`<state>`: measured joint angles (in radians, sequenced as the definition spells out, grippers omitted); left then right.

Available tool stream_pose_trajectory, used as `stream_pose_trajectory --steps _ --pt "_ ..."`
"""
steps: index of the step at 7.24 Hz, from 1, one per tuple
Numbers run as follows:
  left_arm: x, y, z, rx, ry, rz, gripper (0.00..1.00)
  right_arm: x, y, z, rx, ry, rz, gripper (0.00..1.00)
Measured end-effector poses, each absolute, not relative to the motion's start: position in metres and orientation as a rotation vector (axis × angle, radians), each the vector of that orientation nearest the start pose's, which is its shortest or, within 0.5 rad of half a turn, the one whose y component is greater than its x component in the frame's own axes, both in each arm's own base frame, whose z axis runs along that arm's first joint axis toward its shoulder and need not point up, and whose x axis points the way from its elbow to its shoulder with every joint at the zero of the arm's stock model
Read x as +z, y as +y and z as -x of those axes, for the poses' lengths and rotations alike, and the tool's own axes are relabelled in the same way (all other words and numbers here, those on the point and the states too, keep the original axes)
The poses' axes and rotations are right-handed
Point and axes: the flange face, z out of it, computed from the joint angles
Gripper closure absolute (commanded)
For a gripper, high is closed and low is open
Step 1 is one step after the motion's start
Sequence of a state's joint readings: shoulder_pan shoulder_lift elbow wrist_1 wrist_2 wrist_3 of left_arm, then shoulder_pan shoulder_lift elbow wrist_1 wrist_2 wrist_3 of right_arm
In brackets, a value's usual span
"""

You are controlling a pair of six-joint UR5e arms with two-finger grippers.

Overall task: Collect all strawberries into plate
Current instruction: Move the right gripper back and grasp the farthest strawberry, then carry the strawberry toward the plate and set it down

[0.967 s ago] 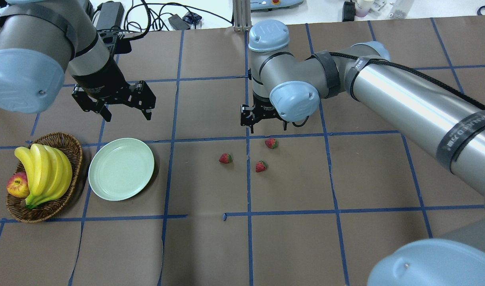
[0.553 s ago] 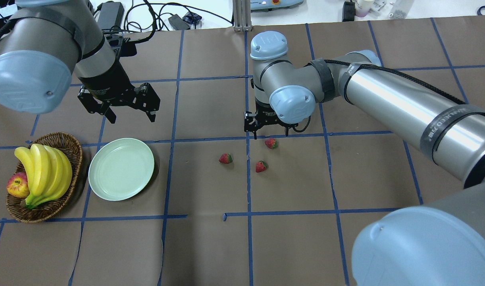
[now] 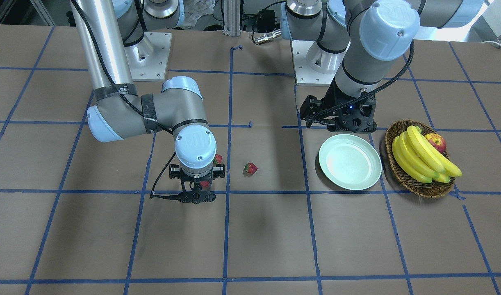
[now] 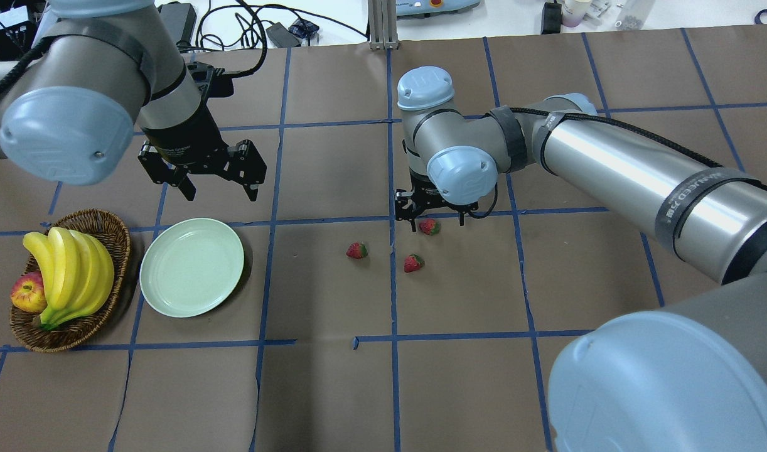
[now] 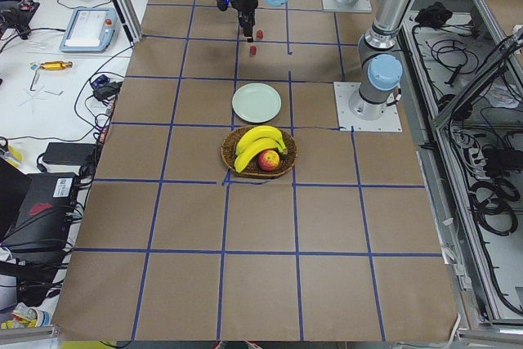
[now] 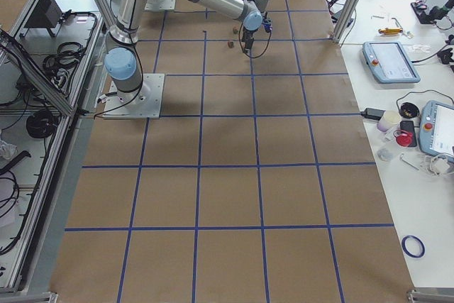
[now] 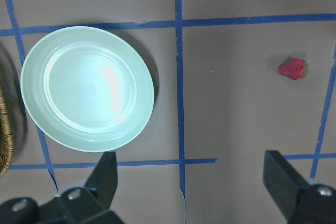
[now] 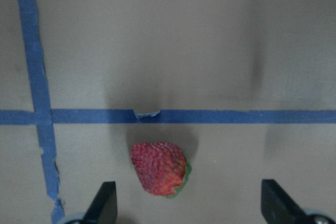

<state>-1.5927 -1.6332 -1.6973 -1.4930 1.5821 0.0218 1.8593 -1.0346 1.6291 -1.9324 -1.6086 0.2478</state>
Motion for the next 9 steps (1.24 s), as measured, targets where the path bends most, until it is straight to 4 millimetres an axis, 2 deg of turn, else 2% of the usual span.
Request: stream_pose_trajectory --steps 3,5,6,7,9 --pt "0.4 -0.494 0.145 0.185 3.123 -0.079 0.0 0.18 -0.553 -0.3 0.363 3.214 0.082 0.18" --pt "0.399 -0.494 0.146 0.187 3.122 -0.08 0.0 0.175 -0.554 -0.302 0.363 3.194 0.092 0.59" --pt "0.399 -0.494 0.146 0.188 3.122 -0.08 0.0 0.174 -0.554 -0.303 0.362 3.185 0.1 0.91" --pt "0.398 -0.493 0.146 0.19 3.122 -0.08 0.0 0.174 -0.555 -0.303 0.36 3.181 0.11 1.0" --pt "0.397 -0.493 0.146 0.193 3.122 -0.082 0.0 0.176 -0.556 -0.304 0.352 3.179 0.127 1.0"
